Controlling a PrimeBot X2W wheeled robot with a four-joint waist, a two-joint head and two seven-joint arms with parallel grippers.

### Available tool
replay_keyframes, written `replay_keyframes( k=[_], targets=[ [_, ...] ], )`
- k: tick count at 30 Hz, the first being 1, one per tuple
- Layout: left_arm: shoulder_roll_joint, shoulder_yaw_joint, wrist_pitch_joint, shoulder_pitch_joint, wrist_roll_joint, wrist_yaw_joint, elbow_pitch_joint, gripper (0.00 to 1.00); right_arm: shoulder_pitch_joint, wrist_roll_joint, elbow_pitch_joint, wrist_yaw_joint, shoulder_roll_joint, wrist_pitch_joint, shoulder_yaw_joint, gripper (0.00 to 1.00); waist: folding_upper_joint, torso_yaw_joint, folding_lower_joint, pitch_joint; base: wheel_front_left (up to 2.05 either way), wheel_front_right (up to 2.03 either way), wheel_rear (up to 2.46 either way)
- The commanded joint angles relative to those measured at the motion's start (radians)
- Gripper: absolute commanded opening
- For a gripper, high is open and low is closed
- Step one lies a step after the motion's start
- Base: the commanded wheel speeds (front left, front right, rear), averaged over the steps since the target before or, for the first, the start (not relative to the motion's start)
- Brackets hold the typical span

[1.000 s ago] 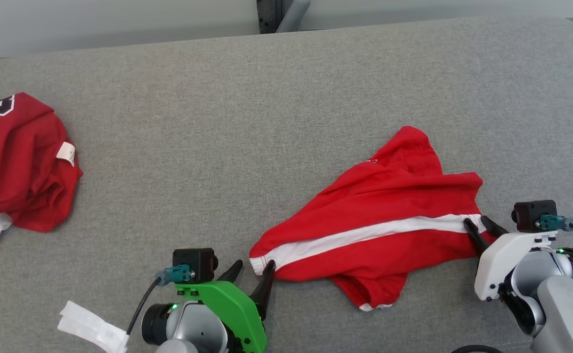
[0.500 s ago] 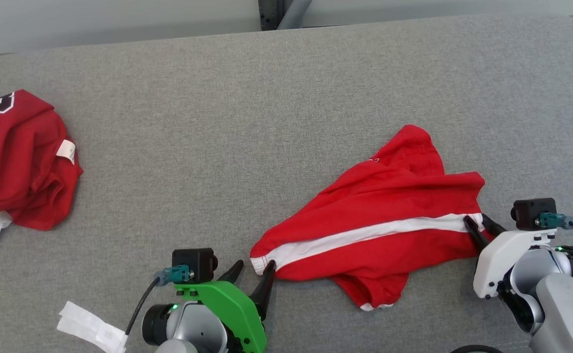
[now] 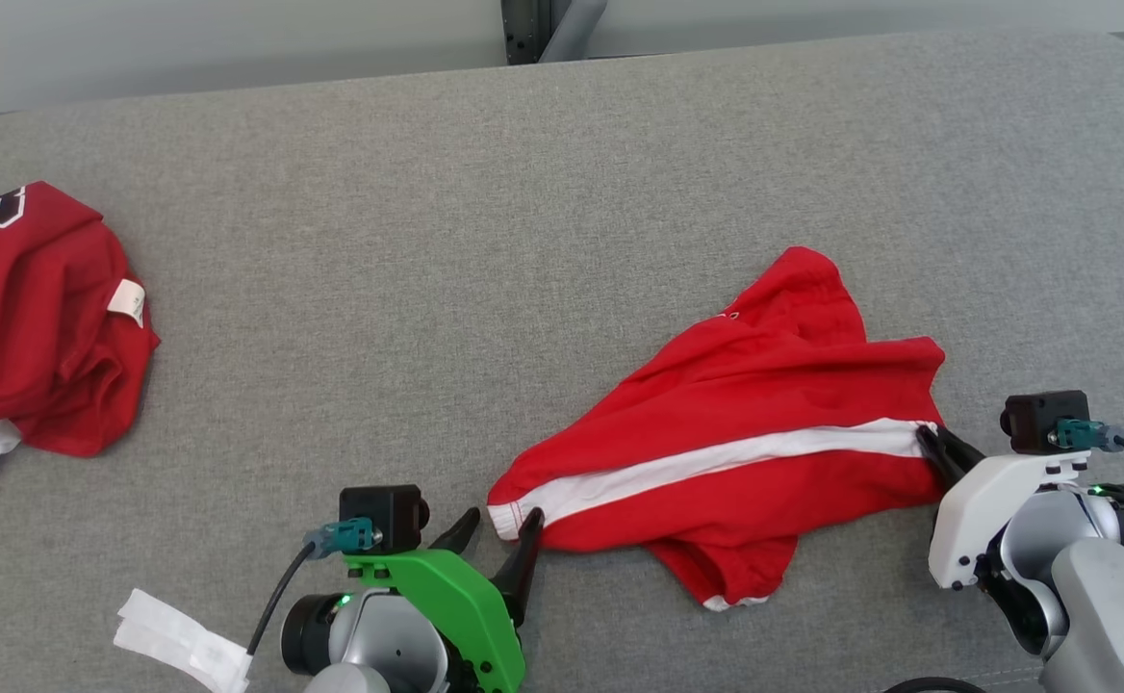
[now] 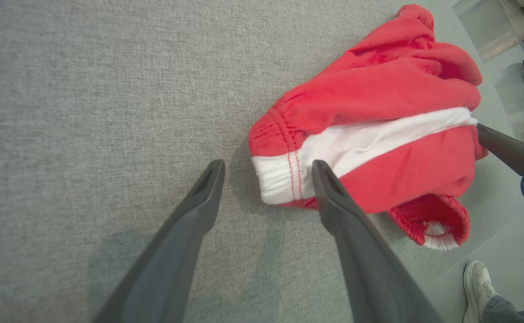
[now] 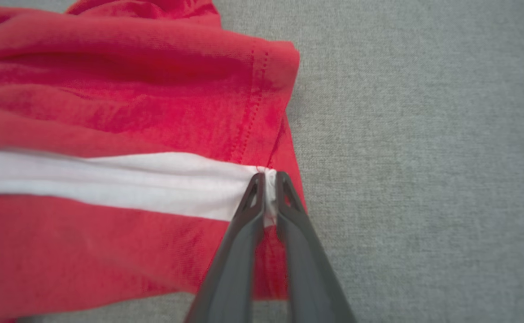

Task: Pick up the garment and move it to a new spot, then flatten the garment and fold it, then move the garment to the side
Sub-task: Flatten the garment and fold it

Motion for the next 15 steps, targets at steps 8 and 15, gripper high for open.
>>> replay_keyframes(
  k=[8,15],
  targets=[
    [0.008,-0.007,0.005,0.001,-0.009,0.003,-0.002,0.98,0.016,0.004,0.000,-0.002,-0.001,0.003,0.004,0.09,0.0000,-0.004,0.0000,-0.014,0.00,0.00,0.00],
    [0.013,-0.016,0.018,0.012,-0.019,0.006,-0.017,0.27,0.024,0.006,-0.005,-0.002,0.000,0.005,0.004,0.10,0.0000,-0.006,0.0000,-0.022,0.00,0.00,0.00]
  ],
)
